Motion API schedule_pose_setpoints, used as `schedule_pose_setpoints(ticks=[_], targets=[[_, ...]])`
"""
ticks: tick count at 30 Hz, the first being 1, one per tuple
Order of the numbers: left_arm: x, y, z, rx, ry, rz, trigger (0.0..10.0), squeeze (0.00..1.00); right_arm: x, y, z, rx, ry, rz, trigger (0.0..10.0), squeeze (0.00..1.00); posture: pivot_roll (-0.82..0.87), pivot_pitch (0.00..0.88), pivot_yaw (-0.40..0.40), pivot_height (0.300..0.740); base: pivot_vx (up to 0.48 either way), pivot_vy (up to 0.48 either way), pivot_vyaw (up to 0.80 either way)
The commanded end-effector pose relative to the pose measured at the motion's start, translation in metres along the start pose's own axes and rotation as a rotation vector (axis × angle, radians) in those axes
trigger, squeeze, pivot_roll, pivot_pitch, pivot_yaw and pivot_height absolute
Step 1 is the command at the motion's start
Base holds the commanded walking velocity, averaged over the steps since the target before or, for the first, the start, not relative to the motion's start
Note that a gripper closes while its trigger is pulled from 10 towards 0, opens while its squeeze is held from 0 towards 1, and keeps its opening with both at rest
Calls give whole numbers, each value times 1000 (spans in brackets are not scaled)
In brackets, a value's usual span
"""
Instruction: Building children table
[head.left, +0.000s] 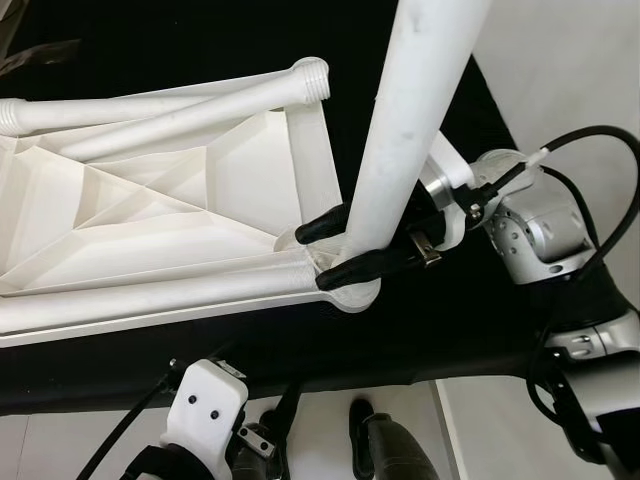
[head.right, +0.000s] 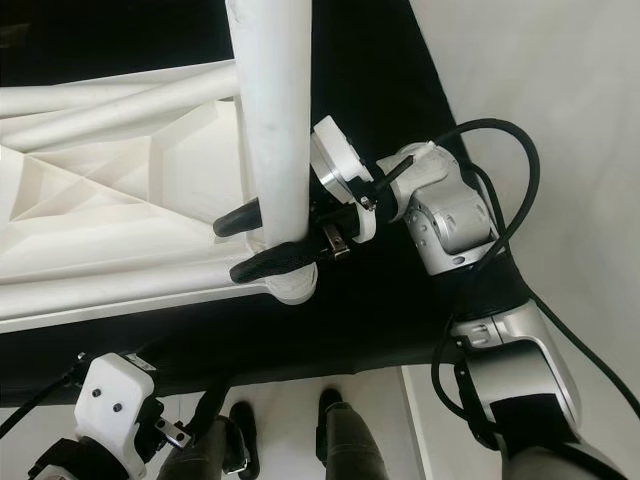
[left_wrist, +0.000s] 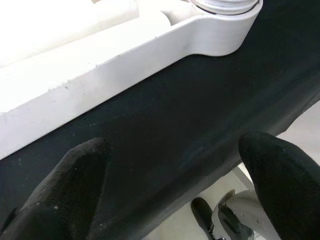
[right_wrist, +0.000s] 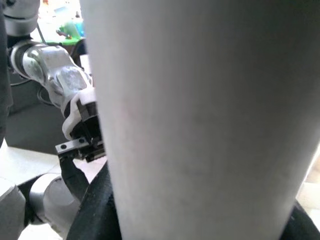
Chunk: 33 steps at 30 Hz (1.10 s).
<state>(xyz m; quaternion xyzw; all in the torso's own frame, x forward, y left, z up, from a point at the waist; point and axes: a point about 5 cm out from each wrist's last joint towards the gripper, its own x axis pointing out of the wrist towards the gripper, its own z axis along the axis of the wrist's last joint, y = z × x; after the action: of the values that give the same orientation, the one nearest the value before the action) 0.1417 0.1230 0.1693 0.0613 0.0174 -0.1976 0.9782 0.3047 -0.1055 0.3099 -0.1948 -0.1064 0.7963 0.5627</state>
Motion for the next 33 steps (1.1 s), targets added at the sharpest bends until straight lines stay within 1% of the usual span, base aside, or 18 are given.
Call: schedule_pose_setpoints(ticks=[1, 5, 11, 15, 19, 22, 24, 26, 30, 33], targets=[[-3, -2, -2, -11, 16, 5, 10000, 0, 6, 1, -12, 34, 30, 23, 10000, 0, 77, 446, 45, 740, 0, 0, 0], [-4, -2, -2, -14, 15, 6, 10000, 0, 6, -2, -11, 27, 27, 20, 10000, 0, 76, 456, 43, 740, 0, 0, 0], [-4, -3, -1, -16, 14, 7, 10000, 0, 7, -3, -11, 32, 24, 31, 10000, 0, 78, 460, 41, 740, 0, 0, 0], [-4, -2, -1, -18, 14, 8, 10000, 0, 11, 5, -12, 46, 51, 104, 10000, 0, 79, 464, 42, 740, 0, 0, 0], [-4, -2, -1, -18, 15, 9, 10000, 0, 17, 7, -14, 35, 86, 148, 10000, 0, 81, 465, 45, 740, 0, 0, 0], [-4, -1, -1, -17, 14, 9, 10000, 0, 19, 6, -15, 26, 100, 158, 10000, 0, 81, 465, 45, 740, 0, 0, 0], [-4, -1, -1, -17, 14, 10, 10000, 0, 25, 2, -16, 10, 122, 176, 10000, 0, 82, 467, 44, 740, 0, 0, 0], [-4, -1, -1, -16, 14, 11, 10000, 0, 27, 0, -16, 2, 132, 180, 10000, 0, 82, 467, 44, 740, 0, 0, 0], [-4, -1, -1, -16, 14, 13, 10000, 0, 28, -3, -16, -2, 134, 183, 10000, 0, 83, 470, 42, 740, 0, 0, 0], [-4, -1, 0, -17, 14, 14, 10000, 0, 31, -8, -15, 11, 118, 193, 10000, 0, 82, 472, 44, 740, 0, 0, 0]])
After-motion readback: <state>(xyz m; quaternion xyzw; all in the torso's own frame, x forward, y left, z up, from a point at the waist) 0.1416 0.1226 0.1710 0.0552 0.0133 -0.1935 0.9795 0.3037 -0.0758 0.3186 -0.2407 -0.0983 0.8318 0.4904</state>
